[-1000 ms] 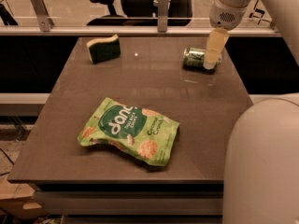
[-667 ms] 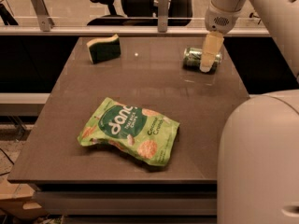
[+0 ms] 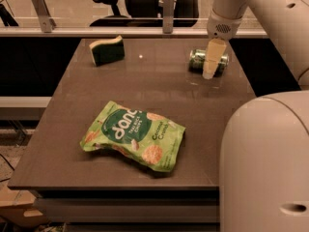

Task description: Place green can upright

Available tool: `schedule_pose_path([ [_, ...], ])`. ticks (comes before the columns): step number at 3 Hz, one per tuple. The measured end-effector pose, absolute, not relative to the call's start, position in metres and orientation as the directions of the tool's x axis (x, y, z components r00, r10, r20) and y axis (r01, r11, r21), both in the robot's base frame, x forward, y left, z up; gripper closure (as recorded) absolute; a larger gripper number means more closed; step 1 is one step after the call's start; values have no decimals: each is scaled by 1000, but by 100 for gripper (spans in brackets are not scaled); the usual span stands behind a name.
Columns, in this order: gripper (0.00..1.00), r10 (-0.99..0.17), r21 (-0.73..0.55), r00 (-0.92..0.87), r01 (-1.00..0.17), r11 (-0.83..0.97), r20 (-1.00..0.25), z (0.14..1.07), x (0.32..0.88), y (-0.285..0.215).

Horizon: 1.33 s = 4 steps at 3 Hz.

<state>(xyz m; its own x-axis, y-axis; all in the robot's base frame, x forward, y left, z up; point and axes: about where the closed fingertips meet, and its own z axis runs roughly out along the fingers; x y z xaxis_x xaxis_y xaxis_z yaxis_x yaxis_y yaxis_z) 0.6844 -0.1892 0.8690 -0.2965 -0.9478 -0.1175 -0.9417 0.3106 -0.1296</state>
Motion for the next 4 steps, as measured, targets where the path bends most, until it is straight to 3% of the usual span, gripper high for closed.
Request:
schedule_pose_path([
  [2,0,-946,-104,-296,-945,310,-133,849,688,-191],
  [4,0,-948,-170,-261,-941,292,-183,851,703,-198],
])
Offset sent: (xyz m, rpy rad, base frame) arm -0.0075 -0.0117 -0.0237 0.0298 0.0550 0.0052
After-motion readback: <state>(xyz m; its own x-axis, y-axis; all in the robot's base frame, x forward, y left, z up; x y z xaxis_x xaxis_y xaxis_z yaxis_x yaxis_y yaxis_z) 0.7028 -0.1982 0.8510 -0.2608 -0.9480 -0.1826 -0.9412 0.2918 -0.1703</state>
